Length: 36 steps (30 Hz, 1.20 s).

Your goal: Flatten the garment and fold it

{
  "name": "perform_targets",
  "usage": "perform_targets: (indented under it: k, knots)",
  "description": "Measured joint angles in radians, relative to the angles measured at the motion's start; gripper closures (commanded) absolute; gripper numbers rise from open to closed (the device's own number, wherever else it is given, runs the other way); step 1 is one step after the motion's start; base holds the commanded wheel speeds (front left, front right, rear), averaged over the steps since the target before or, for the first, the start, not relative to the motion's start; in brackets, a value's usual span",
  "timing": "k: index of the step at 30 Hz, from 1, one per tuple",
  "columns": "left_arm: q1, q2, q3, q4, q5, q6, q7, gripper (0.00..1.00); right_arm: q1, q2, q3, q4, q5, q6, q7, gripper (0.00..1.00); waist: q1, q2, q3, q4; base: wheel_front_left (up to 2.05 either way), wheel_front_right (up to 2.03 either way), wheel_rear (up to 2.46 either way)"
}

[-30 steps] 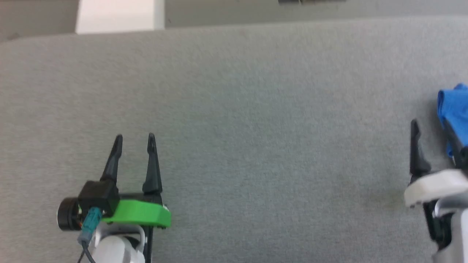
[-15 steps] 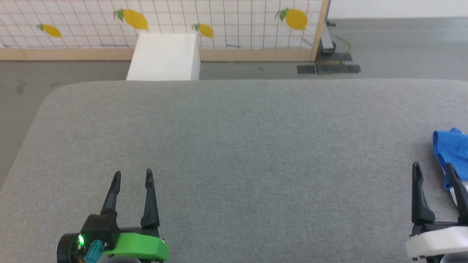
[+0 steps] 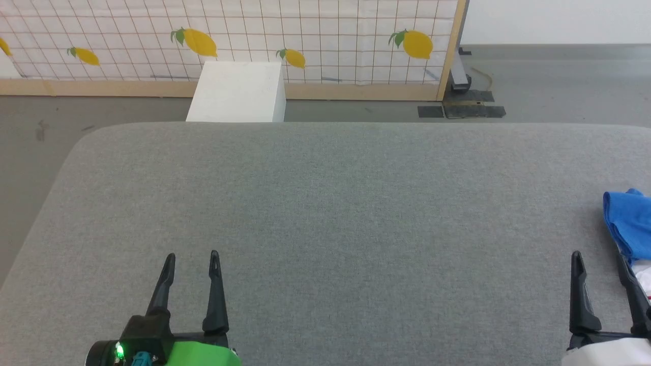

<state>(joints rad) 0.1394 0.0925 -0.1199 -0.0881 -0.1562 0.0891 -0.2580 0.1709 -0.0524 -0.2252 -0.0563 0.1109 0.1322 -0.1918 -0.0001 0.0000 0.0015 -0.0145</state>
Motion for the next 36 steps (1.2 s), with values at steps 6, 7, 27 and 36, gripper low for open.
perform_targets:
  k: [6,7,27,36]
  knots:
    - [-0.002,-0.009,0.001,0.008,0.011,-0.008,0.0,0.0,-0.018,0.0,0.004,0.025,0.004,0.0,-0.013,0.0,0.0,0.0001,0.015,-0.002,0.0,0.0,0.0]
    - [-0.002,-0.014,0.007,0.009,0.012,-0.009,0.0,0.0,-0.023,0.0,0.004,0.036,0.005,0.0,-0.017,0.0,0.0,0.0,0.019,-0.002,0.0,0.0,0.0]
    - [-0.002,-0.025,0.023,0.002,0.014,-0.014,0.01,1.0,-0.033,0.0,0.01,0.049,0.007,0.0,-0.011,1.0,0.0,0.0001,0.024,-0.001,0.0,0.0,0.0]
    - [-0.003,-0.026,0.03,0.008,0.016,-0.018,0.029,1.0,-0.033,0.0,0.026,0.049,0.002,0.0,0.004,1.0,0.0,0.0,0.022,0.0,0.0,0.0,0.0]
